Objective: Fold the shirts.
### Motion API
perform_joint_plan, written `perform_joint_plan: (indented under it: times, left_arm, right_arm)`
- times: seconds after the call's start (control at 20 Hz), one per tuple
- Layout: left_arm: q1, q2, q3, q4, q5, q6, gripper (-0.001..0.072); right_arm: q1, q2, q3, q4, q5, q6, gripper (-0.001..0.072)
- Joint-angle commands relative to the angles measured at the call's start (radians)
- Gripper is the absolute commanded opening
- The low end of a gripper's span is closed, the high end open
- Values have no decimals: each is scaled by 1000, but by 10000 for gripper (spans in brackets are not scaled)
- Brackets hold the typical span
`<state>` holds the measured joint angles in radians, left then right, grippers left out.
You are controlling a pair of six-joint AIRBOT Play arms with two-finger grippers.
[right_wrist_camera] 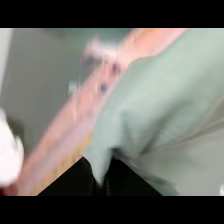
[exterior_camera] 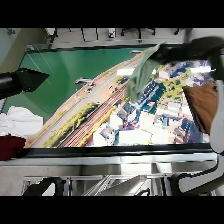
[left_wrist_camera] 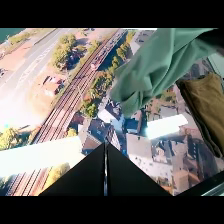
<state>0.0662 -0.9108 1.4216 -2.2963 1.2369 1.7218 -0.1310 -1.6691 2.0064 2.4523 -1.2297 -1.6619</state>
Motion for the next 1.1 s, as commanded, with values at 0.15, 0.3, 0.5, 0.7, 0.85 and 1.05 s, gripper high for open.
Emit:
perform_joint_plan:
  times: [0.15,0.3,0.5,0.7,0.85,1.05]
  left_arm:
    - [-1,0,0,-2,-6,0,17]
    - [-1,0,0,-2,-7,0,17]
    - [-1,0,0,-1,-16,0,17]
    - [-1,0,0,-1,-45,-1,17]
    - [-1,0,0,-2,-50,-1,17]
    - [-2,0,0,-1,-60,-1,17]
  right_arm:
    - [-400,-16,85,5,144,101,18]
    - [-537,-68,80,11,169,-21,18]
    - [-602,-118,80,13,164,-99,18]
    - [-582,-154,80,90,339,-179,17]
    - [-571,-140,83,339,523,-387,15]
    - [-580,-135,86,312,498,-562,16]
